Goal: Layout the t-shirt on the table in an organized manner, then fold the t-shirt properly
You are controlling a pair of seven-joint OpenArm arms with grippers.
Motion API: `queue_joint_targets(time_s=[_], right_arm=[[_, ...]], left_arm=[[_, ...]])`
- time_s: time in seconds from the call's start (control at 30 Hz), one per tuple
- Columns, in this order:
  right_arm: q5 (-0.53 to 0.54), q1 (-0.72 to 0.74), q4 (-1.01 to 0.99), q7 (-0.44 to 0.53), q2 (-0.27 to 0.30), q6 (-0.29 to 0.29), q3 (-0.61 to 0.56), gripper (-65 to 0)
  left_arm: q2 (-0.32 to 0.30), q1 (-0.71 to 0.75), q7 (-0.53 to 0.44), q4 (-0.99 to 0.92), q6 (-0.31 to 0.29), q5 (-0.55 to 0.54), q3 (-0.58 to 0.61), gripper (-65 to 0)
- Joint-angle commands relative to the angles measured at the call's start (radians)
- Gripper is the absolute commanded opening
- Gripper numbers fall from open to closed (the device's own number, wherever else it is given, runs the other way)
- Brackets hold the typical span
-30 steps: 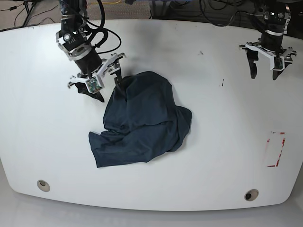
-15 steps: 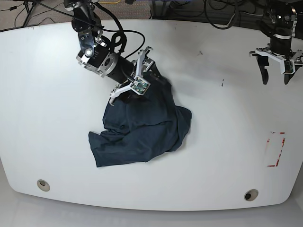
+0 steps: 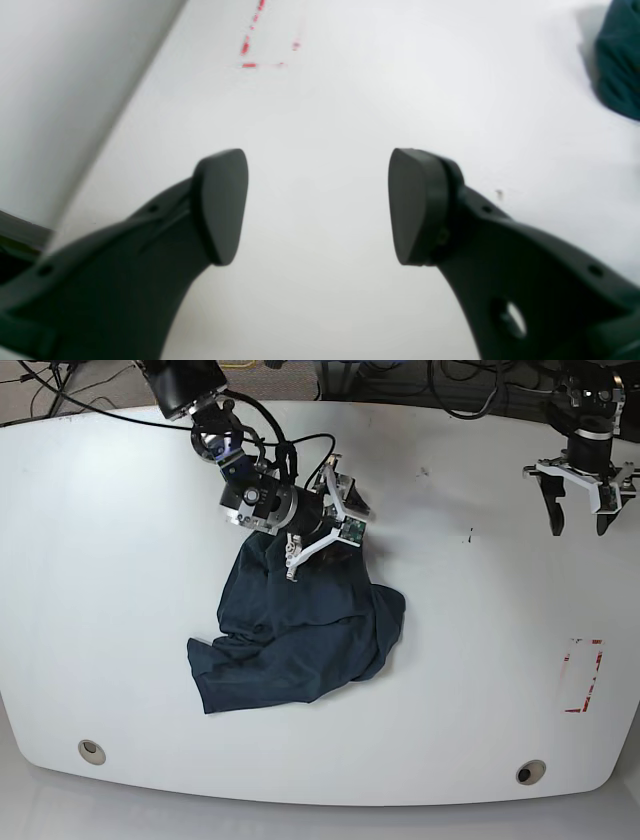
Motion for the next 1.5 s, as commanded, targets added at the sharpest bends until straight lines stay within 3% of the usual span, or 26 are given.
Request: queue_joint_targets(time_s=[0.0,0.5,0.6,0.83,0.97,1.13,1.33,1.47], right_arm=[[0.006,0.038,-0.035,0.058,0.005,-0.010,0.008,-26.5],[0.003,0.072,-0.213,0.156,0.003,-0.010,0.009,-28.5],[0.002,0.067,-0.233,0.195,0.003,-0.010,0.009,-36.1],[-0.001,0.067,-0.269,0.215,0.003,-0.010,0.009,-65.0],[-0.001,0.066,-0.252,0.215,0.003,-0.026,0.011,-64.0],[-0.001,0.043,-0.163,0.212,0.008,-0.130,0.020,-65.0],[-0.001,0.011,0.011,0.199,0.007,-0.153,0.101,-65.0],[0.002,0.009,0.120,0.185,0.005,-0.153,0.163,-65.0]], left_arm=[[-0.007,0.006,-0.022,0.018,0.007,-0.002,-0.021,-23.2],[-0.007,0.023,-0.022,0.015,0.007,-0.005,-0.027,-23.3],[-0.006,0.025,-0.022,0.015,0.007,-0.005,-0.027,-23.3],[0.016,0.025,-0.022,0.015,0.007,-0.002,-0.025,-23.3],[0.020,0.025,-0.022,0.013,0.005,-0.002,-0.022,-23.3],[0.020,0.025,-0.022,0.013,0.005,-0.002,-0.021,-23.3],[0.020,0.025,-0.022,0.013,-0.001,-0.003,-0.019,-23.2],[0.020,0.025,-0.022,0.008,-0.087,-0.003,-0.001,-23.3]])
